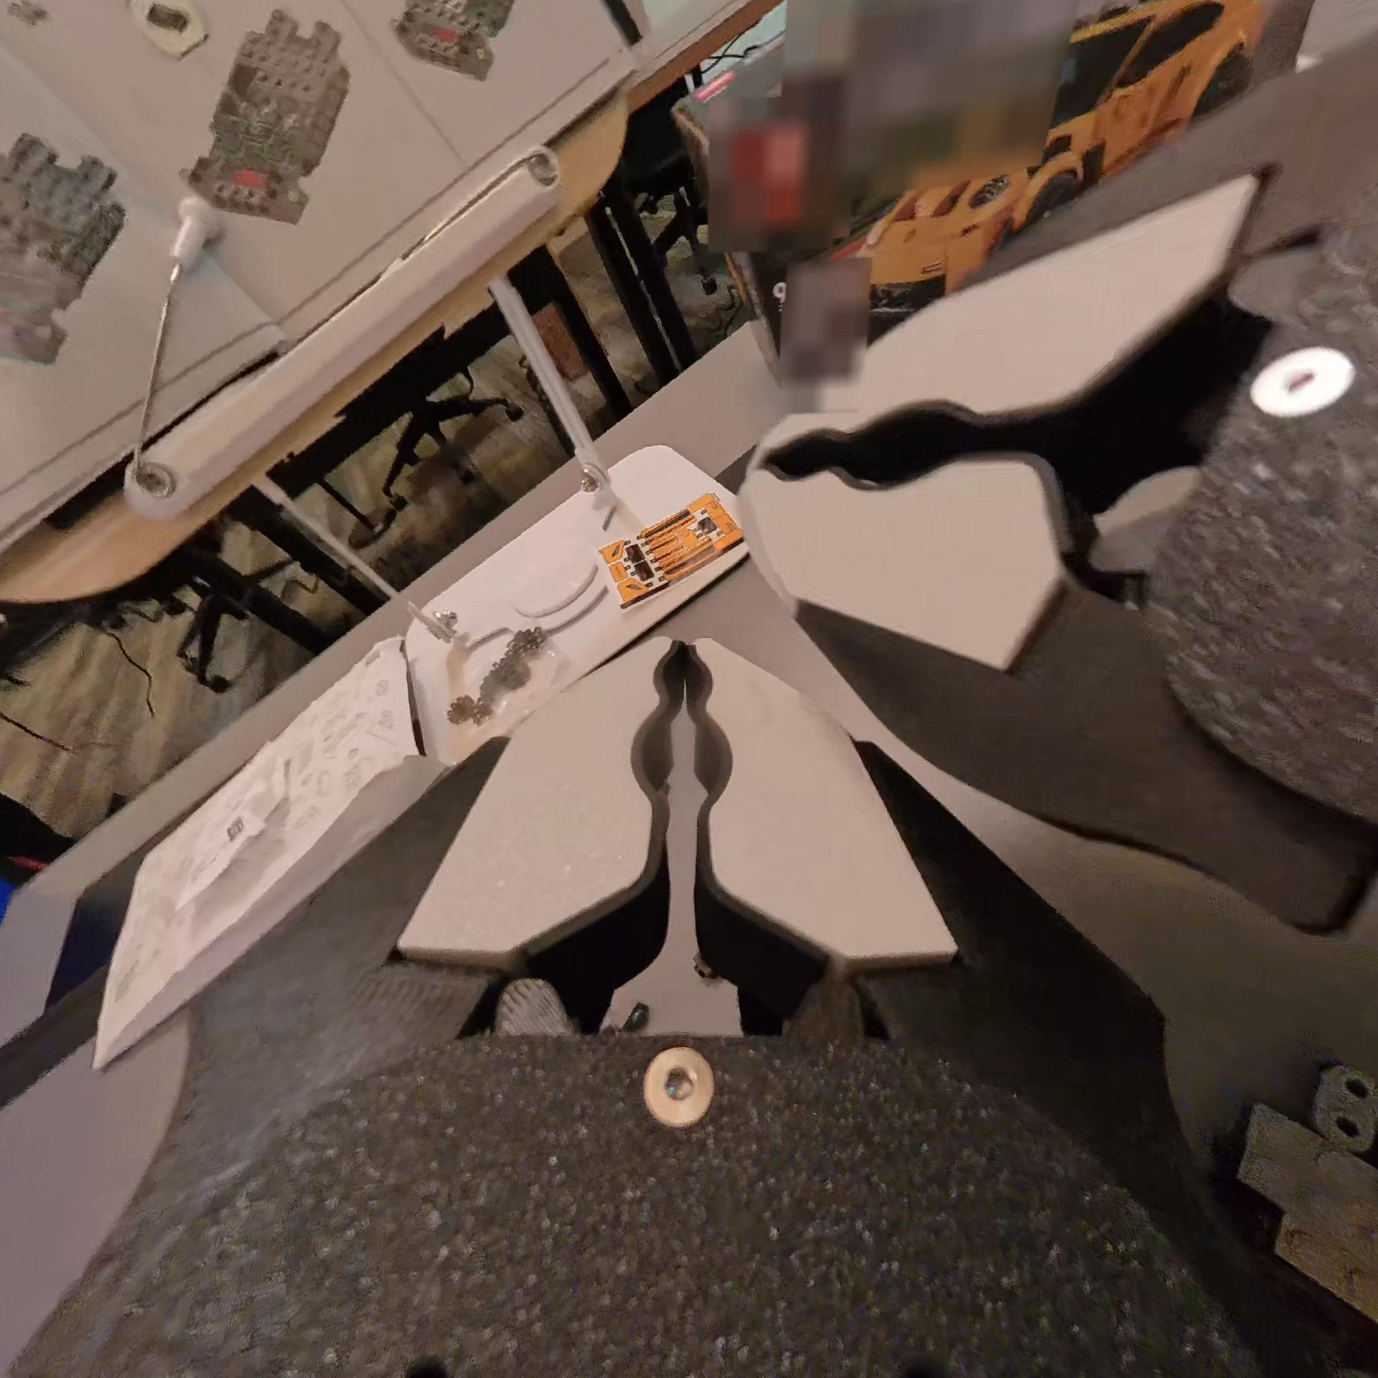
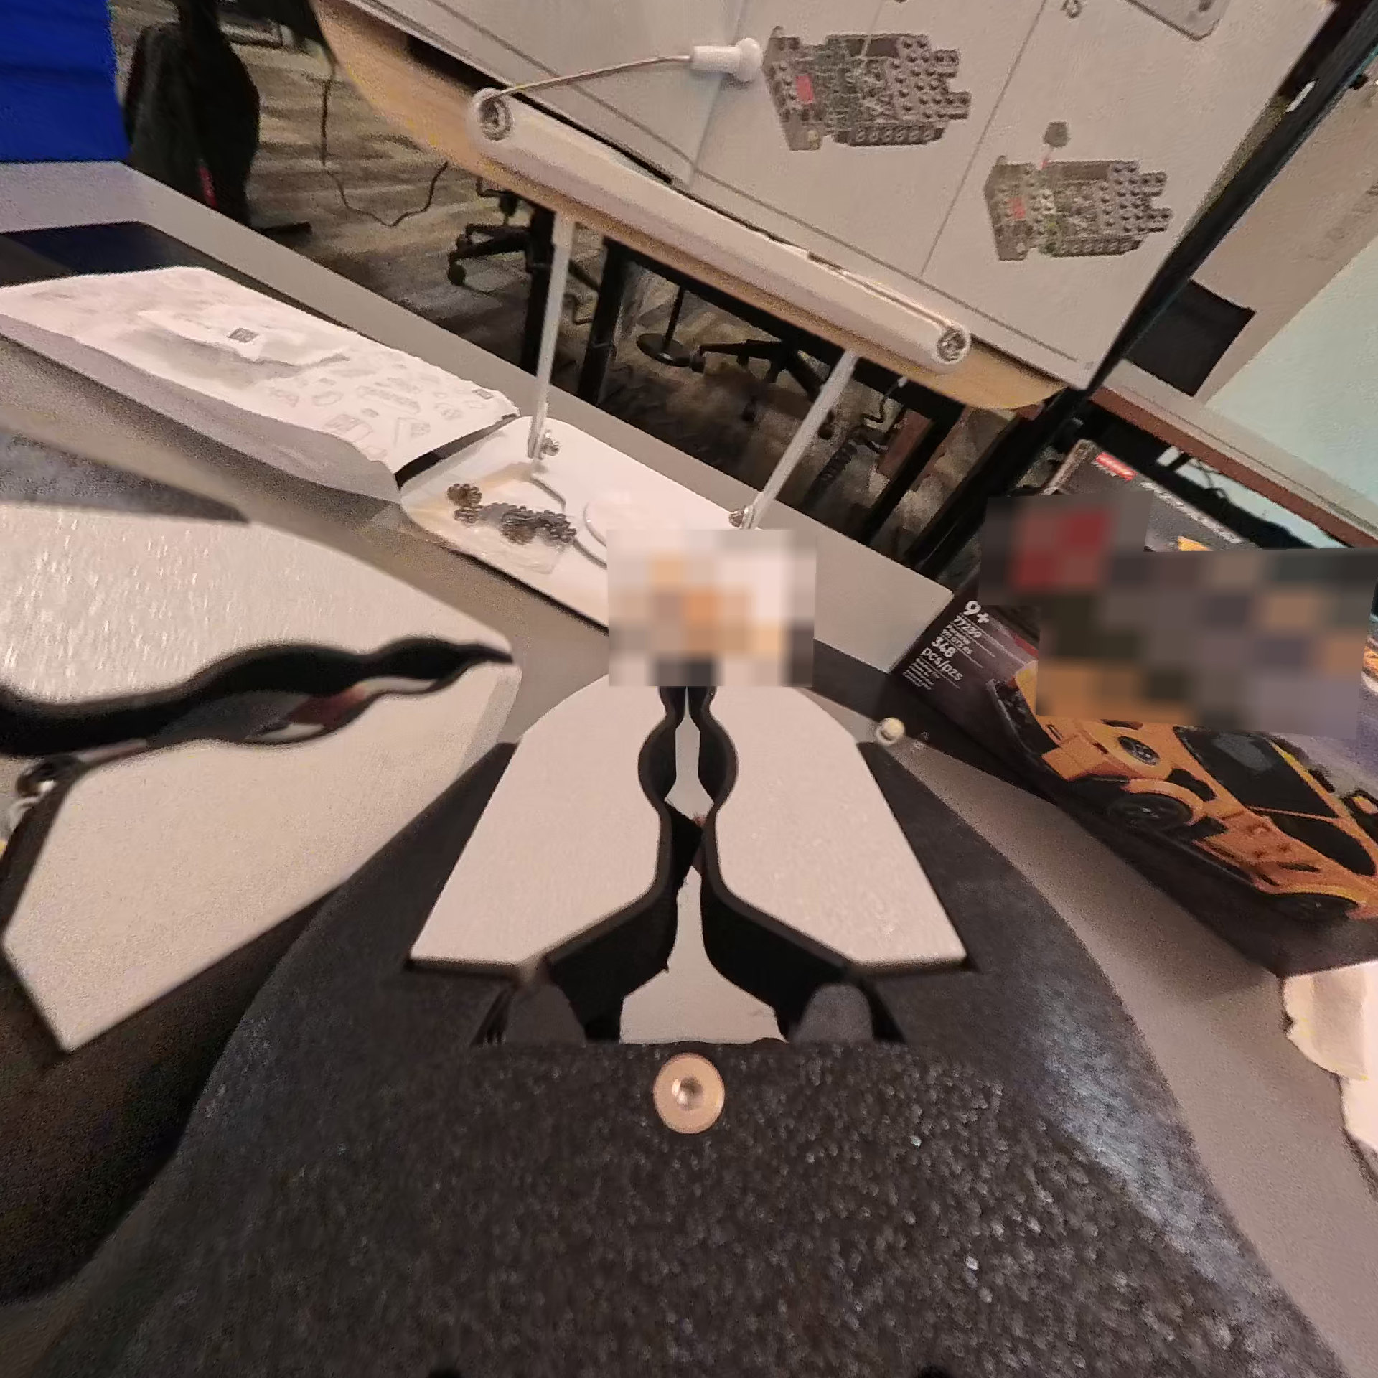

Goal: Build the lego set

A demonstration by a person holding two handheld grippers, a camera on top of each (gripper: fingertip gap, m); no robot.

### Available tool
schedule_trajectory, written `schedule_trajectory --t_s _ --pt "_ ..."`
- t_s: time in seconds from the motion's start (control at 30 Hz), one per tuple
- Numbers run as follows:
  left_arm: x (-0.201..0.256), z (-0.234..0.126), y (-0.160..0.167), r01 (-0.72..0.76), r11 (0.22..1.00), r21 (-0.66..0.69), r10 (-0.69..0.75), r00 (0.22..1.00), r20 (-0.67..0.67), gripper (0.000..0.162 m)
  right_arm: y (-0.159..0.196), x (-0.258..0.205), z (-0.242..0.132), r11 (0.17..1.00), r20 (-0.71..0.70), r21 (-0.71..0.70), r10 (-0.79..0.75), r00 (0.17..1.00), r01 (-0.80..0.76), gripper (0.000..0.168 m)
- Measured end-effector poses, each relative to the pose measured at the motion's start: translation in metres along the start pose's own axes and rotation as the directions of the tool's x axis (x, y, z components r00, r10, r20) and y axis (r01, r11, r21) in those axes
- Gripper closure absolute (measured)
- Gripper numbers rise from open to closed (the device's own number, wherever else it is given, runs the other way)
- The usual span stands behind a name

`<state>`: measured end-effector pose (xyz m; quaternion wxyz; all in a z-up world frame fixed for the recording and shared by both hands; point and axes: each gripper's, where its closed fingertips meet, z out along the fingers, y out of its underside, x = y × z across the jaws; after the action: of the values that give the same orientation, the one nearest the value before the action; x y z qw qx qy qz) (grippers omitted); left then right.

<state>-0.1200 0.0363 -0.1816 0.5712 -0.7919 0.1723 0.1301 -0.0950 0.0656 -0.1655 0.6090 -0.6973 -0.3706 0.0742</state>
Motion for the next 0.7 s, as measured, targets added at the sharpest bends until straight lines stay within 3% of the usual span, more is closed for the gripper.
schedule_trajectory --t_s 0.17,0.3,0.7 --pt "-0.01 0.003 0.001 0.021 1.0 -0.002 -0.021 1.0 0.018 0.162 0.004 -0.006 -0.001 1.0 0.02 -0.009 0.001 1.0 -0.001 0.168" --pt "0.009 0.002 -0.002 -0.055 0.998 0.007 0.055 0.998 -0.003 0.162 0.003 0.004 0.002 1.0 0.003 -0.005 0.022 1.0 -0.022 0.168" --pt "-0.011 0.007 0.005 0.024 1.0 -0.015 -0.024 0.999 0.021 0.162 0.006 -0.006 0.0 1.0 0.016 -0.005 0.0 1.0 0.0 0.168"
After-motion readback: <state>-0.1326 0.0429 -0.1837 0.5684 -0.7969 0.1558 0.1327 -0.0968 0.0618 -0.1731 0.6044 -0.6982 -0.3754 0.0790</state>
